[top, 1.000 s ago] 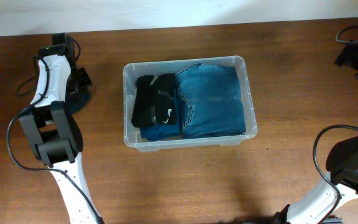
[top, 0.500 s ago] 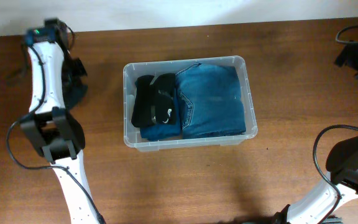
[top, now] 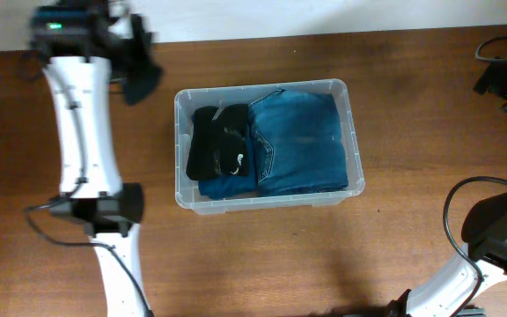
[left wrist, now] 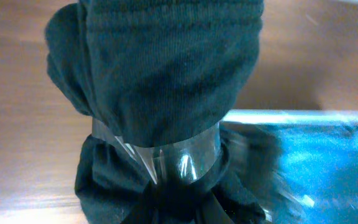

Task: Pack container
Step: 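Carry the black garment onto the jeans in the box's right side, release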

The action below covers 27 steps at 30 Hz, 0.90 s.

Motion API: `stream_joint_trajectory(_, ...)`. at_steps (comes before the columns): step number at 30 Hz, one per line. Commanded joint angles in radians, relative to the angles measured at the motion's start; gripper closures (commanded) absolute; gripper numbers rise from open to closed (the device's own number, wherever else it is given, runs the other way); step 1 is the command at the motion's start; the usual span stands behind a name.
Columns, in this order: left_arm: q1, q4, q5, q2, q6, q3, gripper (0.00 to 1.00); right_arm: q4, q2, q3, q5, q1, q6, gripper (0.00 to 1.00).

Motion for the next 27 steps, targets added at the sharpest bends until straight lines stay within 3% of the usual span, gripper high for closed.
stream_joint_trajectory(1, -0.196, -0.002, -0.016, -0.031, 0.019, -0.001, 0.99, 0.001, -0.004, 0.015, -0.002, 0.002, 0.005, 0.02)
stream_joint_trajectory(6, -0.457, -0.002, -0.266, -0.031, -0.089, -0.079, 0.99, 0.001, -0.004, 0.015, -0.002, 0.002, 0.005, 0.02)
stream_joint_trajectory(12, -0.632, -0.002, -0.427, -0.031, -0.253, -0.209, 0.99, 0.001, -0.004, 0.015, -0.002, 0.002, 0.005, 0.02)
stream_joint_trajectory(22, -0.669, 0.061, -0.41, -0.031, -0.34, -0.312, 0.98, 0.001, -0.004, 0.015, -0.002, 0.002, 0.005, 0.02)
stream_joint_trajectory(27, -0.671, 0.133, -0.299, -0.031, -0.392, -0.312, 0.94, 0.001, -0.004, 0.015, -0.002, 0.002, 0.005, 0.02)
